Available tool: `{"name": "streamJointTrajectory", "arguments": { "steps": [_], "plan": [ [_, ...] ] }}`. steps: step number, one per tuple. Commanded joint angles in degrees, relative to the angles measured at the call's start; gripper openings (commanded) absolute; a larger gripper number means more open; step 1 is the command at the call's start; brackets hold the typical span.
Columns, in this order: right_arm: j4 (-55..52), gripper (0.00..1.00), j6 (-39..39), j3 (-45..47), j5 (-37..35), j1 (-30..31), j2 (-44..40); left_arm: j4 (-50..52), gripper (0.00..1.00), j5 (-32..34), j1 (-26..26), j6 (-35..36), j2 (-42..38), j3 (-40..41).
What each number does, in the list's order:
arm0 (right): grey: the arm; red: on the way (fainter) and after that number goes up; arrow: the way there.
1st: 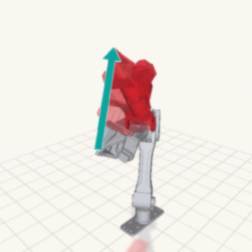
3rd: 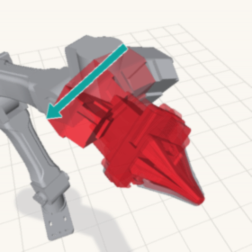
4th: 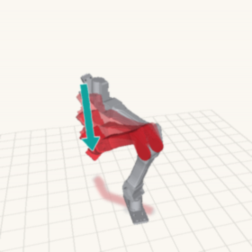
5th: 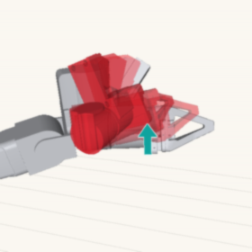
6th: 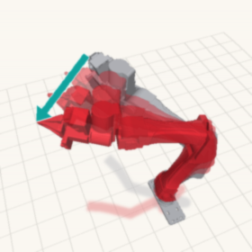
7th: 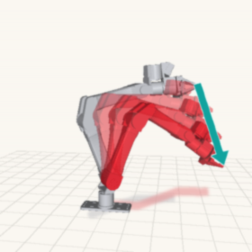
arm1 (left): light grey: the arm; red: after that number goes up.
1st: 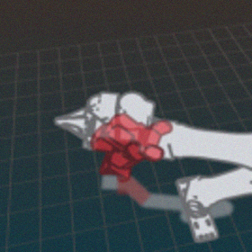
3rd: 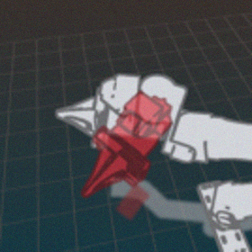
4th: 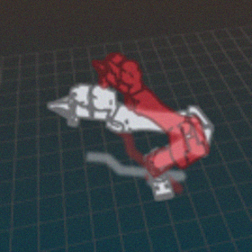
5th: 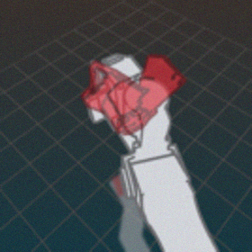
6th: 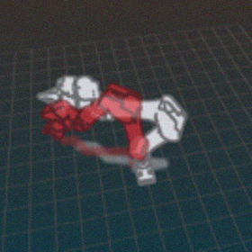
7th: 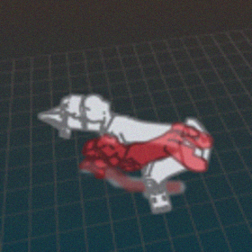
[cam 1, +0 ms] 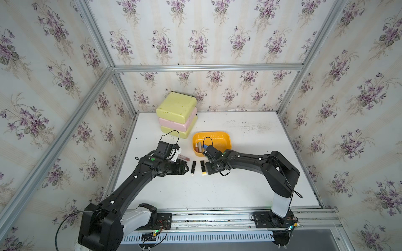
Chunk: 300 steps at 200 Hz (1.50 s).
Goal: Put the lipstick into the storage box
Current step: Pick up the lipstick at the center of the board, then place the lipstick in the storage box.
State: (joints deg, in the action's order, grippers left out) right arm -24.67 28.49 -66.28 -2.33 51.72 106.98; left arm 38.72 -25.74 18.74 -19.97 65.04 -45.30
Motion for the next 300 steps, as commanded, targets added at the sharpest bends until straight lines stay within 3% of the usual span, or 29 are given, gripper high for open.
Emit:
{"name": "streamJointTrajectory", "arguments": {
  "steps": [1,48,109,141,183,210,248,276,300],
  "plan": [
    [0.1,0.49,-0.9,0.1,-0.7,0.0,0.4,-0.7,0.73,-0.4,-0.1,0.4,0.1,0.1],
    [0.7,0.46,-1.6,-0.2,-0.1,-0.3,1.8,-0.4,0.73,-0.1,-0.2,0.3,0.2,0.4],
    [0.9,0.28,-1.9,0.6,0.8,-0.6,1.4,-0.2,0.73,0.0,-0.3,-0.1,-0.7,0.2],
    [0.2,0.23,-1.8,1.8,-0.1,-0.6,-1.6,-1.0,0.74,-1.1,-0.3,-1.1,-1.2,0.1],
    [1.6,0.22,-2.3,5.9,1.6,-1.2,-10.5,-4.6,0.73,-4.9,-0.3,-3.4,-2.0,0.6],
    [7.7,0.22,-4.9,11.4,11.7,-5.2,-18.7,-9.0,0.74,-8.8,-0.3,-5.3,-3.0,0.7],
    [19.1,0.22,-6.6,18.5,36.3,-16.3,-29.8,-20.7,0.75,-16.9,-0.3,-9.7,-3.6,1.1],
    [26.8,0.23,-4.1,21.1,50.5,-22.9,-33.9,-34.5,0.75,-23.5,-0.1,-15.7,-2.2,1.9],
    [34.0,0.23,0.0,23.3,57.6,-25.3,-34.9,-45.0,0.75,-27.0,1.0,-20.1,0.0,2.0]
  ]
}}
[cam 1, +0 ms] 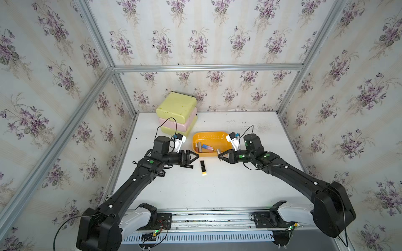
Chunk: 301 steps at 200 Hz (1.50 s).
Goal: Put the lipstick into the storage box
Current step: Place the lipstick in the storage box.
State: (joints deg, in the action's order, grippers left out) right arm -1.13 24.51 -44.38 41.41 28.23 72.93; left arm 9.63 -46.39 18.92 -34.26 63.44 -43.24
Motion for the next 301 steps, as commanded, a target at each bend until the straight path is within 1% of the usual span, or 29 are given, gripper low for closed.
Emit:
{"name": "streamJointTrajectory", "arguments": {
  "steps": [1,27,59,104,169,199,223,234,237,254,282,285,301],
  "plan": [
    [10.7,0.23,4.2,1.4,14.1,-1.9,-0.8,-16.1,0.75,-6.4,0.9,-6.0,1.6,-0.1],
    [16.0,0.23,7.3,2.1,18.4,-2.4,-1.2,-22.7,0.75,-7.3,3.5,-8.0,4.3,-1.9],
    [16.0,0.23,7.4,0.9,20.0,-2.4,-1.3,-26.8,0.74,-7.0,7.1,-8.6,8.3,-5.6],
    [14.6,0.23,7.0,0.0,20.3,-2.9,-2.0,-29.2,0.70,-6.3,9.6,-10.2,13.3,-9.4],
    [14.0,0.23,6.7,0.0,20.3,-3.7,-2.3,-27.3,0.67,-5.0,13.5,-9.0,16.6,-13.0],
    [14.0,0.22,6.7,0.0,20.2,-3.8,-2.6,-26.6,0.63,-4.8,13.9,-9.4,17.1,-13.2],
    [14.0,0.22,6.8,0.0,20.1,-3.8,-2.7,-26.8,0.56,-4.8,14.1,-9.9,17.2,-13.2],
    [14.0,0.23,6.9,0.1,20.1,-3.8,-2.8,-26.9,0.56,-4.7,14.0,-10.1,17.2,-13.2],
    [14.0,0.22,6.9,0.2,20.1,-3.8,-2.8,-26.9,0.52,-4.7,14.0,-10.2,17.2,-13.2],
    [14.0,0.22,6.9,0.2,20.0,-3.8,-2.9,-26.9,0.47,-4.5,14.1,-10.3,17.2,-13.2],
    [13.9,0.22,6.7,0.3,19.8,-3.9,-3.1,-27.0,0.42,-4.8,14.4,-10.6,17.1,-13.4],
    [13.9,0.22,6.7,0.3,19.7,-3.9,-3.2,-27.0,0.41,-4.8,14.4,-10.6,18.7,-13.5],
    [13.9,0.22,6.7,0.3,19.5,-4.0,-3.2,-27.3,0.39,-4.9,14.6,-10.9,19.2,-13.5]
  ]
}}
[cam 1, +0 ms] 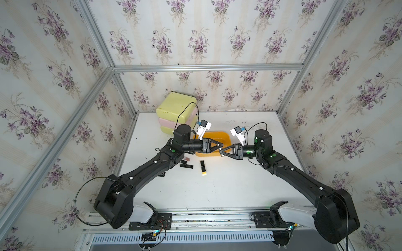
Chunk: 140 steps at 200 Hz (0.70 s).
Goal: Put the lipstick into the storage box
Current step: Place the lipstick in the storage box.
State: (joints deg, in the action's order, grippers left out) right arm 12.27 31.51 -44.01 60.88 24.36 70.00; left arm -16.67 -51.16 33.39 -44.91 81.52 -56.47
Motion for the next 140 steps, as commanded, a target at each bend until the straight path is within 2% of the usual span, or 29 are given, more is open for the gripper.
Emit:
{"name": "streamJointTrajectory", "arguments": {
  "steps": [1,26,107,124,140],
  "plan": [
    [0.4,0.22,-0.3,0.0,0.0,-0.2,-0.3,-1.0,0.39,-0.2,0.1,-0.2,1.1,-0.3],
    [0.4,0.22,-0.3,-0.2,0.1,-0.1,-0.1,-1.1,0.37,-0.5,0.4,-0.4,1.6,-0.4],
    [0.5,0.23,-0.4,0.1,0.0,-0.3,-0.1,-1.3,0.09,-0.2,0.4,-0.5,2.0,-0.5],
    [0.2,0.30,-0.6,-0.1,-0.3,-0.3,-0.3,-1.3,0.08,-0.2,0.4,-0.7,2.0,-0.4],
    [-0.3,0.44,-0.8,-0.3,-0.8,-0.5,-0.4,-0.8,0.08,0.1,0.4,-0.5,1.9,-0.6]
  ]
}}
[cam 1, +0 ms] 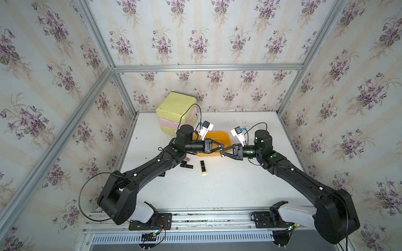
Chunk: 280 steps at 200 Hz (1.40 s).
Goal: Put the lipstick into the storage box
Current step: Place the lipstick in the storage box.
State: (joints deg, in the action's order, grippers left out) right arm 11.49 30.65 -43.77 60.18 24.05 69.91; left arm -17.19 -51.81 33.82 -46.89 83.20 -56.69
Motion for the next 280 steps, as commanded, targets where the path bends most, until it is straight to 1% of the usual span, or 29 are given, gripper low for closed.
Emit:
{"name": "streamJointTrajectory", "arguments": {
  "steps": [1,18,26,50,60,81,91,101,109,121,141,174,199,240,280],
  "plan": [
    [0.5,0.45,0.0,-0.5,-0.1,-0.2,-0.3,-0.3,0.08,0.8,-0.1,1.5,0.2,-0.4],
    [-0.5,0.59,-0.5,-0.8,-0.6,-0.6,-0.8,1.4,0.08,1.3,-0.1,2.3,0.0,-0.7],
    [-1.7,0.64,-1.2,-1.2,-1.2,-0.9,-1.1,2.9,0.08,1.6,-0.1,3.1,-0.1,-1.1],
    [-3.7,0.67,-1.6,-1.4,-3.9,-3.1,-3.7,10.3,0.08,3.9,-0.4,6.8,-0.3,-3.7],
    [-6.3,0.68,-2.3,-1.6,-9.4,-4.1,-5.7,16.8,0.08,6.1,-0.5,9.5,-0.1,-5.9],
    [-17.2,0.70,-6.3,-4.2,-28.5,-4.5,-9.1,33.1,0.08,15.0,-0.5,16.9,2.3,-13.3],
    [-21.5,0.71,-7.3,-5.3,-36.1,-4.5,-9.6,40.0,0.08,19.5,-0.5,19.5,4.5,-17.6],
    [-24.7,0.72,-8.3,-6.3,-41.0,-4.5,-9.3,45.5,0.09,22.9,-0.6,21.7,7.4,-21.8],
    [-26.8,0.72,-9.1,-7.0,-42.8,-4.5,-8.5,48.5,0.09,24.5,-0.7,22.7,9.9,-24.8],
    [-28.4,0.72,-10.3,-7.4,-43.4,-4.5,-7.3,50.3,0.09,25.2,-0.8,23.9,13.6,-28.4],
    [-29.0,0.72,-10.8,-6.9,-43.6,-4.5,-6.1,51.5,0.09,25.1,-1.1,24.0,20.1,-34.2],
    [-29.2,0.72,-12.1,-5.9,-44.2,-4.5,-4.9,51.9,0.08,21.7,-1.1,22.4,31.6,-44.2],
    [-29.8,0.72,-13.0,-5.2,-45.2,-4.5,-4.1,51.7,0.07,19.6,-1.1,20.3,38.8,-50.7],
    [-28.5,0.72,-13.3,-3.5,-45.1,-4.5,-3.4,49.7,0.07,17.5,-1.1,17.2,46.8,-55.6],
    [-26.7,0.72,-13.2,-2.0,-43.6,-4.5,-2.4,48.1,0.07,17.3,-1.2,15.4,51.4,-58.1]
  ]
}}
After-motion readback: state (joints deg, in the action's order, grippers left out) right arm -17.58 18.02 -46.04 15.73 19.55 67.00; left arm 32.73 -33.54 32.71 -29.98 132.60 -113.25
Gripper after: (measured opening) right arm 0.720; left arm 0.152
